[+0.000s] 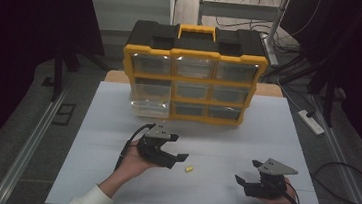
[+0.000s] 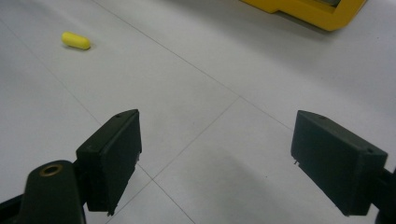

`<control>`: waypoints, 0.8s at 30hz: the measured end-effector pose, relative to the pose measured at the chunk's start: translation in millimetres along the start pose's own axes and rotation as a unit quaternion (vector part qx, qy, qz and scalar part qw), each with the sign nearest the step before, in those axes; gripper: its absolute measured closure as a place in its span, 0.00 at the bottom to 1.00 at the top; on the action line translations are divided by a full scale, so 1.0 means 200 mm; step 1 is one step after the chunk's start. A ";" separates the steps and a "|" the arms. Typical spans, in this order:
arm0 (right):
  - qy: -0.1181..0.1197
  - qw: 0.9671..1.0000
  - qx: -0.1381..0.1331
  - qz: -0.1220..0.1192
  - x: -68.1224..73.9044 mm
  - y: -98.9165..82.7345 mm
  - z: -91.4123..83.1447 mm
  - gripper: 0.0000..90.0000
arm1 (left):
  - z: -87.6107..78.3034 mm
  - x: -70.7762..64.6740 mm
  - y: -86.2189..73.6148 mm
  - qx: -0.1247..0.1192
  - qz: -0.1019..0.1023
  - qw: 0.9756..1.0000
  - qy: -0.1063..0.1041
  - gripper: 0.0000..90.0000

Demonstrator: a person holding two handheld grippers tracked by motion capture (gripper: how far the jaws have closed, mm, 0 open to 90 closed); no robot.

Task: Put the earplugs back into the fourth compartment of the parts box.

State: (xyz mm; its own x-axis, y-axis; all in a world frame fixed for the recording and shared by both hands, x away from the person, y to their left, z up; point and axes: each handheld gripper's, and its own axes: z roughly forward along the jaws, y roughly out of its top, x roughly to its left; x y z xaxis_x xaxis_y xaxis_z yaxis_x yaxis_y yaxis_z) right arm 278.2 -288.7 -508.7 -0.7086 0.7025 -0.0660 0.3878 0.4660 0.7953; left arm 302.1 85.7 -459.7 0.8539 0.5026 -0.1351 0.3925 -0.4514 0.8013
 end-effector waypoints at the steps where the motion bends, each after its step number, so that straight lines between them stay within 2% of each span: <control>1: 0.000 1.000 0.000 0.000 0.00 0.00 0.00 0.19 | 0.02 0.00 0.00 0.004 0.000 1.000 -0.002 0.27; 8: 0.000 1.000 0.000 -0.001 0.00 0.00 0.00 0.19 | 0.12 -0.02 -0.04 0.043 0.003 0.999 -0.010 0.26; 16: 0.000 1.000 0.002 -0.001 0.00 0.00 0.00 0.19 | 0.20 -0.02 -0.06 0.071 0.009 0.997 -0.015 0.25; 24: 0.000 1.000 0.002 -0.002 0.00 0.00 0.00 0.19 | 0.28 -0.03 -0.08 0.103 0.016 0.994 -0.017 0.25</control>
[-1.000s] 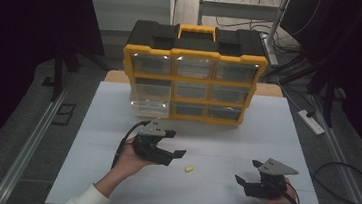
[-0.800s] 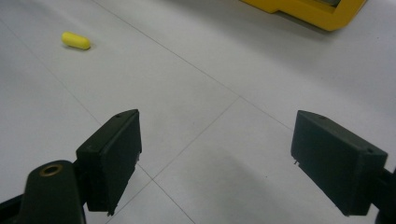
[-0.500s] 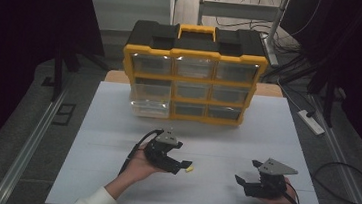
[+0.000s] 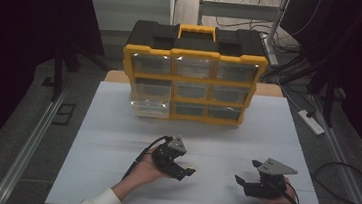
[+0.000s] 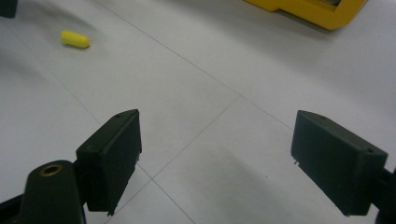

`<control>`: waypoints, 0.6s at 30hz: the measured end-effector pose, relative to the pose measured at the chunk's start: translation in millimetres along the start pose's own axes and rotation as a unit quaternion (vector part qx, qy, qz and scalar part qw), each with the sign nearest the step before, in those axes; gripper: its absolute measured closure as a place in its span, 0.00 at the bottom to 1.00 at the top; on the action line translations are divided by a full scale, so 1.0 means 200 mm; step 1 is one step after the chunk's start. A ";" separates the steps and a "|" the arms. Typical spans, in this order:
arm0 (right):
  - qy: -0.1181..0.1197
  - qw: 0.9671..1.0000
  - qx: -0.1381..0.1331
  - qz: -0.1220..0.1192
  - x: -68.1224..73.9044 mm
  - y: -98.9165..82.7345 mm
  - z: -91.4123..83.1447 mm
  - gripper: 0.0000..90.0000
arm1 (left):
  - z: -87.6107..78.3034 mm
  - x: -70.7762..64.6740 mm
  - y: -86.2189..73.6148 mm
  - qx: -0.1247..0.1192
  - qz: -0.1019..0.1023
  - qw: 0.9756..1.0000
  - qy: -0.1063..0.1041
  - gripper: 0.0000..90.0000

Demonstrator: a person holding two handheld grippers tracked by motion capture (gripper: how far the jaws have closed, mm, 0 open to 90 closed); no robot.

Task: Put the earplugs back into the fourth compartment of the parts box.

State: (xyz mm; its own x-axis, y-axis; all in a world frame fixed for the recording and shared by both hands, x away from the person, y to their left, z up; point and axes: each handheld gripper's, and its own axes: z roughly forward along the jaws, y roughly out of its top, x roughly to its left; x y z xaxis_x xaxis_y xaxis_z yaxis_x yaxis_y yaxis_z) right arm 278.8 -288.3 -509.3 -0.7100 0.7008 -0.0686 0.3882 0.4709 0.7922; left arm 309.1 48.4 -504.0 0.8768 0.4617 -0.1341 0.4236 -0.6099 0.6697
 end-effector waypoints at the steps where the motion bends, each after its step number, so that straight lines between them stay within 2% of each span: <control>1: 0.000 1.000 0.000 0.000 0.00 0.00 0.00 0.19 | 0.01 0.00 0.00 0.004 0.000 1.000 0.000 0.25; 8: 0.000 1.000 0.001 0.000 0.00 0.00 0.00 0.19 | 0.09 -0.01 0.00 0.039 0.011 0.999 0.009 0.25; 14: 0.000 1.000 0.001 0.000 0.00 0.00 0.00 0.19 | 0.11 -0.01 -0.01 0.046 0.016 0.999 0.013 0.26; 18: 0.000 1.000 0.001 -0.001 0.00 0.00 0.00 0.19 | 0.12 -0.02 -0.01 0.048 0.023 0.999 0.009 0.33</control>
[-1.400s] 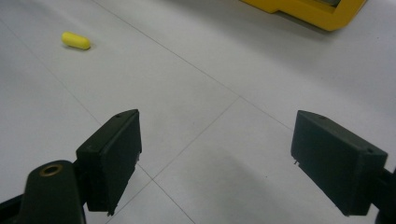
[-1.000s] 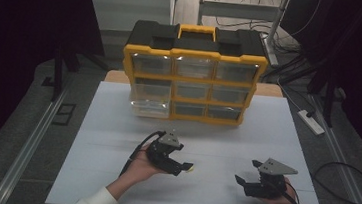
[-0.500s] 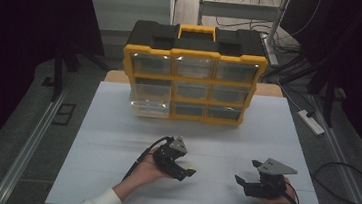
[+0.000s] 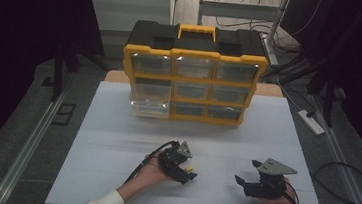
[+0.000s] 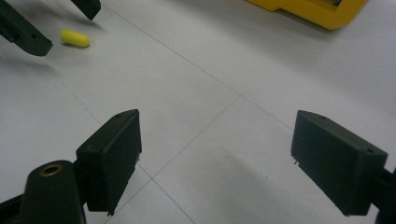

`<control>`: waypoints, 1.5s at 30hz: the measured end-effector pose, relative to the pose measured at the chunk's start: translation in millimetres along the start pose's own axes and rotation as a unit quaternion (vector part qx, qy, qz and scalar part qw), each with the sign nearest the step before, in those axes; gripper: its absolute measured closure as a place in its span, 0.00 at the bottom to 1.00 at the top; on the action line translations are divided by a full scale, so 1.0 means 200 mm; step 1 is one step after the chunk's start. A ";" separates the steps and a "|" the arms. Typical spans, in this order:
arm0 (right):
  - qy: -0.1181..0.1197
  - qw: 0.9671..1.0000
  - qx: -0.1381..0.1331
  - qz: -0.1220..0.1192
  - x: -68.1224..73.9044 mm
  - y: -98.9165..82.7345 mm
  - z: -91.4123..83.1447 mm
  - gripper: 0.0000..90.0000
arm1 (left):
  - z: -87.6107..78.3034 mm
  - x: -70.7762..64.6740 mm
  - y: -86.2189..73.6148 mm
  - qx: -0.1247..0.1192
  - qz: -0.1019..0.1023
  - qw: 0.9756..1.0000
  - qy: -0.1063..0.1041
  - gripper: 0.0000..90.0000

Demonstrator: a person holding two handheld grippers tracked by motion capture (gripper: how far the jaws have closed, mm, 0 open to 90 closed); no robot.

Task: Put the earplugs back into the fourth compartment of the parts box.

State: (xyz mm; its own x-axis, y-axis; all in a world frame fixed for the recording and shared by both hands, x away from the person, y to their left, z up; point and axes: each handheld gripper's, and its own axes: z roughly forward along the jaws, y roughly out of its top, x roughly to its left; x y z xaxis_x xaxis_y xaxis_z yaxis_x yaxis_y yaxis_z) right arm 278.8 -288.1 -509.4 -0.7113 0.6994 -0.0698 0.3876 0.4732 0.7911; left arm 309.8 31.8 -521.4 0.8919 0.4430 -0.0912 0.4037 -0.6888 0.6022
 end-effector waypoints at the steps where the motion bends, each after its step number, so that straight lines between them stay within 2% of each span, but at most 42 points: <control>1: 0.000 1.000 0.000 0.000 0.00 0.00 0.00 0.19 | 0.00 0.00 0.00 0.001 0.003 1.000 -0.001 0.34; 8: 0.000 1.000 -0.001 -0.001 0.00 0.00 0.00 0.19 | 0.02 -0.02 0.00 0.008 0.012 1.000 0.002 0.42; 11: 0.000 1.000 -0.001 0.000 0.00 0.00 0.00 0.19 | 0.02 -0.02 0.00 0.011 0.020 1.000 0.012 0.47; 16: 0.000 1.000 -0.001 -0.001 0.00 0.00 0.00 0.19 | 0.02 -0.03 0.00 0.006 0.030 0.999 0.010 0.69; 19: 0.000 1.000 -0.001 0.000 0.00 0.00 0.00 0.19 | 0.01 -0.03 0.00 0.007 0.035 0.999 0.015 0.81; 21: 0.000 1.000 -0.002 0.000 0.00 0.00 0.00 0.19 | 0.00 -0.03 0.00 0.002 0.029 1.000 0.011 0.87; 26: -0.001 1.000 -0.001 0.000 0.00 0.00 0.00 0.19 | 0.00 -0.04 0.00 -0.007 0.036 0.999 0.014 0.88; 34: -0.001 1.000 -0.002 0.000 0.00 0.00 -0.01 0.19 | -0.08 -0.03 0.00 -0.042 0.029 0.998 0.026 0.88; 39: -0.001 1.000 -0.002 0.000 0.00 0.00 -0.01 0.19 | -0.15 -0.02 0.00 -0.071 0.021 0.997 0.037 0.88; 45: -0.001 1.000 -0.003 0.000 0.00 0.00 -0.01 0.19 | -0.22 0.00 0.00 -0.109 0.006 0.993 0.037 0.88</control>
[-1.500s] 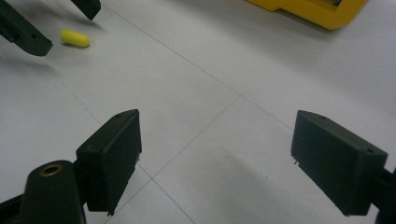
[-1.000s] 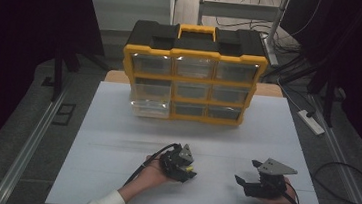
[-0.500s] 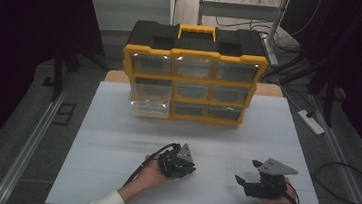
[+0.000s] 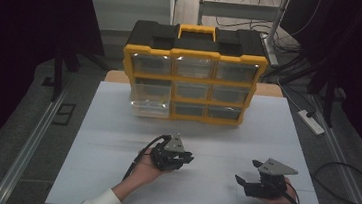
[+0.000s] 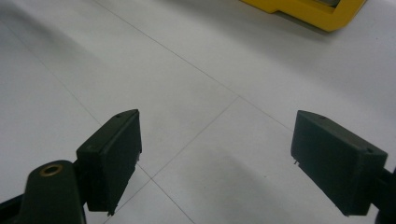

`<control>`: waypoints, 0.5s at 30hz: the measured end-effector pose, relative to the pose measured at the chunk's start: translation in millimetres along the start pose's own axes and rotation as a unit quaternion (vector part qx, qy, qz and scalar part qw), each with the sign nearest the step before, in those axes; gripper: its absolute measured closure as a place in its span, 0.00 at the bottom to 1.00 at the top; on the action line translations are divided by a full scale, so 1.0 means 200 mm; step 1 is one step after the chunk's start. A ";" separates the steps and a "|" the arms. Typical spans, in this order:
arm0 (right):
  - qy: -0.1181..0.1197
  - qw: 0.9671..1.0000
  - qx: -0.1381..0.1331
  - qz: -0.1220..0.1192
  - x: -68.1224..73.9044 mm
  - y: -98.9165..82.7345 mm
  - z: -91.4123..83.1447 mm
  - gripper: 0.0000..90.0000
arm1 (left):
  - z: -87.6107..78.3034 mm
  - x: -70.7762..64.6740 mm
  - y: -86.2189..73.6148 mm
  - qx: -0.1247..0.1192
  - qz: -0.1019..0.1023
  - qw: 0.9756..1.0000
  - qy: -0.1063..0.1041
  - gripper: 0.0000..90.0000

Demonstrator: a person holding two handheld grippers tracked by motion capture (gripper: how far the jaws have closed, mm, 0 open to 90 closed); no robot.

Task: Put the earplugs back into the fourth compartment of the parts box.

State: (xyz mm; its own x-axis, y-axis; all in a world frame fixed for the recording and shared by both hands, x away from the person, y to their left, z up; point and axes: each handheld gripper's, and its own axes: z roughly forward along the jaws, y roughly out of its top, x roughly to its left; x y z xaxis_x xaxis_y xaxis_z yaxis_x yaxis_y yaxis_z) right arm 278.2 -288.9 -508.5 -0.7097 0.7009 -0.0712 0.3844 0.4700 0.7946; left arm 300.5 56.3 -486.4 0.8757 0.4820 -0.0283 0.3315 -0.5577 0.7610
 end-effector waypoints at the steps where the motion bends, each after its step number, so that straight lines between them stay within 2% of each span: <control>1: 0.000 1.000 0.000 0.000 0.00 0.00 0.00 0.19 | -0.01 0.00 0.00 -0.005 -0.003 1.000 0.001 0.88; 15: -0.001 1.000 -0.002 0.001 0.00 0.00 0.00 0.19 | -0.15 0.03 0.05 -0.064 -0.013 0.998 0.011 0.88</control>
State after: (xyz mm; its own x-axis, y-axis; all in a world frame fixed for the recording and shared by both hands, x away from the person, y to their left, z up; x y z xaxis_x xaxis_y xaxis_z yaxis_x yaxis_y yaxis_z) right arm 278.2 -289.5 -508.0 -0.7084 0.7023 -0.0704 0.3828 0.4661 0.7976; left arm 298.0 74.3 -459.7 0.8589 0.5109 -0.0369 0.3057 -0.4535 0.8372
